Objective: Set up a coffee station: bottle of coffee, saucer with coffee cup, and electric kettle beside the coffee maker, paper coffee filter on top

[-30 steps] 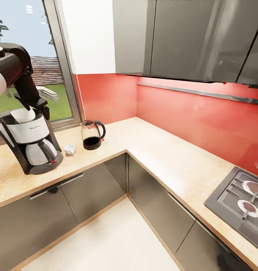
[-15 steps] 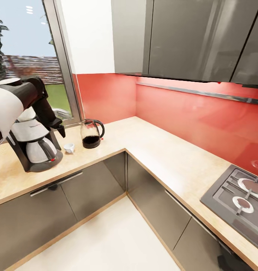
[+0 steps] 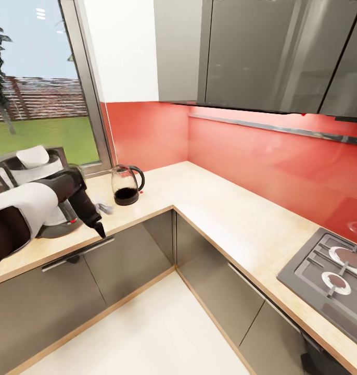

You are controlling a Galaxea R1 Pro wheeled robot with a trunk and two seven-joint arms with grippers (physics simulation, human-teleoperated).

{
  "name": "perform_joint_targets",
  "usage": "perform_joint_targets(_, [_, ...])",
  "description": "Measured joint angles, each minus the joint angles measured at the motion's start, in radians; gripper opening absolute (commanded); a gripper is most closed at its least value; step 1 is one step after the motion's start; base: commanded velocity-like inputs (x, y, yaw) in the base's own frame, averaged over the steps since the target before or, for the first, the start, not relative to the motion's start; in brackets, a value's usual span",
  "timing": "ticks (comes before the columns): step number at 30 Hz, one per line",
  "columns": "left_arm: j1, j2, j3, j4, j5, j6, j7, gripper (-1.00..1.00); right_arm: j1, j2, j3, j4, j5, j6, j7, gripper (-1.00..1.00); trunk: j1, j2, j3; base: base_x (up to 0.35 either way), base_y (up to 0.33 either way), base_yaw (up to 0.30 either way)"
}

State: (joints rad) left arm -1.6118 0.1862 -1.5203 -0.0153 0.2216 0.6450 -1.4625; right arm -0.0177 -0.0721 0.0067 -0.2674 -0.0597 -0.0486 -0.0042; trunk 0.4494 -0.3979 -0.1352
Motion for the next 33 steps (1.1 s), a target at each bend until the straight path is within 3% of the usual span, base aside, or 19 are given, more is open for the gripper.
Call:
perform_joint_targets(3, [0.067, 0.004, 0.001, 0.001, 0.081, -0.078, 0.002, 1.00, 0.000, 0.000, 0.000, 0.000, 0.000, 0.000, 0.000, 1.00, 0.000, 0.000, 0.000, 0.000, 0.000, 0.000])
perform_joint_targets(5, [0.168, 0.006, 0.004, 0.002, 0.136, -0.226, 0.003, 1.00, 0.000, 0.000, 0.001, 0.000, 0.000, 0.000, 0.000, 1.00, 0.000, 0.000, 0.000, 0.000, 0.000, 0.000])
perform_joint_targets(7, [0.239, 0.009, 0.002, 0.003, 0.157, -0.304, 0.003, 1.00, 0.000, 0.000, 0.001, 0.001, 0.000, 0.000, 0.000, 1.00, 0.000, 0.000, 0.000, 0.000, 0.000, 0.000])
perform_joint_targets(16, [0.418, 0.010, 0.003, 0.005, 0.256, -0.444, 0.008, 1.00, 0.000, 0.001, 0.001, 0.000, 0.000, 0.000, 0.000, 1.00, 0.000, 0.000, 0.000, 0.000, 0.000, 0.000])
perform_joint_targets(20, [0.514, 0.010, 0.005, 0.008, 0.270, -0.454, 0.074, 1.00, 0.000, 0.001, 0.001, 0.000, 0.000, 0.000, 0.000, 1.00, 0.000, 0.000, 0.000, 0.000, 0.000, 0.000])
perform_joint_targets(21, [0.579, 0.008, 0.015, 0.010, 0.304, -0.454, 0.213, 1.00, 0.000, 0.001, 0.001, 0.000, -0.001, 0.000, 0.000, 1.00, 0.000, 0.000, 0.000, 0.000, 0.000, 0.000])
perform_joint_targets(22, [0.644, 0.005, 0.002, 0.011, 0.330, -0.454, 0.296, 1.00, 0.000, 0.001, 0.001, 0.000, -0.001, 0.000, 0.000, 1.00, 0.000, 0.000, 0.000, 0.000, 0.000, 0.000])
perform_joint_targets(23, [0.675, 0.002, 0.003, 0.011, 0.360, -0.453, 0.389, 1.00, 0.000, 0.001, 0.000, 0.000, -0.002, 0.001, 0.000, 1.00, 0.000, 0.000, 0.000, 0.000, 0.000, 0.000])
perform_joint_targets(24, [0.695, 0.001, 0.004, 0.010, 0.378, -0.453, 0.440, 1.00, 0.000, 0.001, 0.000, 0.000, -0.002, 0.001, 0.000, 1.00, 0.000, 0.000, 0.000, 0.000, 0.000, 0.000])
perform_joint_targets(26, [0.769, -0.003, -0.001, 0.007, 0.458, -0.452, 0.640, 1.00, 0.000, 0.001, -0.001, 0.000, -0.003, 0.001, 0.001, 1.00, 0.000, 0.000, 0.000, 0.000, 0.000, 0.026])
perform_joint_targets(28, [0.835, -0.004, 0.000, 0.006, 0.563, -0.452, 0.828, 1.00, 0.000, 0.002, -0.001, 0.000, -0.004, 0.001, 0.001, 1.00, 0.000, 0.000, 0.000, 0.000, 0.000, 0.076])
perform_joint_targets(29, [0.851, -0.005, 0.002, 0.005, 0.596, -0.452, 0.871, 1.00, 0.000, 0.002, -0.002, 0.000, -0.004, 0.001, 0.001, 1.00, 0.000, 0.000, 0.000, 0.000, 0.000, 0.114])
perform_joint_targets(31, [0.917, -0.005, 0.001, 0.006, 0.747, -0.452, 1.019, 1.00, 0.000, 0.002, -0.002, -0.001, -0.004, 0.002, 0.001, 1.00, 0.000, 0.000, 0.000, 0.000, 0.000, 0.154])
perform_joint_targets(32, [0.937, -0.005, 0.003, 0.006, 0.790, -0.453, 1.052, 1.00, 0.000, 0.002, -0.002, -0.001, -0.004, 0.002, 0.001, 1.00, 0.000, 0.000, 0.000, 0.000, 0.000, 0.191])
perform_joint_targets(33, [0.970, -0.004, 0.002, 0.006, 0.869, -0.457, 1.111, 1.00, 0.000, 0.002, -0.003, -0.001, -0.004, 0.001, 0.001, 1.00, 0.000, 0.000, 0.000, 0.000, 0.000, 0.248])
